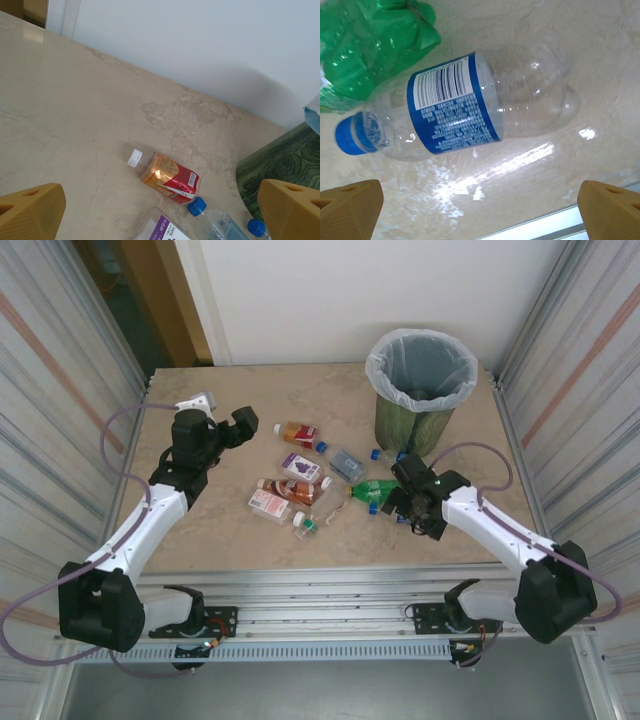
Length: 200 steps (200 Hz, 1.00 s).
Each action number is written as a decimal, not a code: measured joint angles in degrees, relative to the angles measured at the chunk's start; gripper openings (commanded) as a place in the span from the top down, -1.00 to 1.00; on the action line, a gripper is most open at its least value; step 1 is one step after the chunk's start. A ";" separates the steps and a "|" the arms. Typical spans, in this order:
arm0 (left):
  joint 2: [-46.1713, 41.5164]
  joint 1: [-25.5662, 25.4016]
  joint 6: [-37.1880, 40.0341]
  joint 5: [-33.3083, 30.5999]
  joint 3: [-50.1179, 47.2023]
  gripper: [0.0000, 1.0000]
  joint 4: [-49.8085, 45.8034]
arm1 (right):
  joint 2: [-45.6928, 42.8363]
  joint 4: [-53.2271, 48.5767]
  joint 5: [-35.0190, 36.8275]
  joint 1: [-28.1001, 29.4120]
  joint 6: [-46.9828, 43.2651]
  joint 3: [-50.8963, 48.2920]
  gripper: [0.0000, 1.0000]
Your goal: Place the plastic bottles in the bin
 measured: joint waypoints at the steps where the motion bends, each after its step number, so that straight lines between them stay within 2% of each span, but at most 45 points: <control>1: -0.02 0.00 -0.02 0.04 0.00 -0.98 0.00 | -0.22 0.11 0.00 0.09 0.57 -0.15 -0.96; 43: 0.20 0.00 0.00 0.59 -0.07 -0.98 0.09 | -2.36 5.11 1.86 1.07 12.70 -2.58 -0.96; 93: 1.11 0.00 0.02 1.66 -0.07 -0.97 0.24 | -2.27 10.34 4.61 1.18 21.75 -4.92 -0.96; 154: 2.93 0.00 0.02 1.86 -0.07 -0.98 0.26 | -0.70 13.53 4.61 -1.22 25.40 -7.58 -0.96; 200: 4.04 0.00 0.02 2.71 -0.07 -0.98 0.39 | 4.02 17.42 4.37 -2.84 25.35 -7.96 -0.98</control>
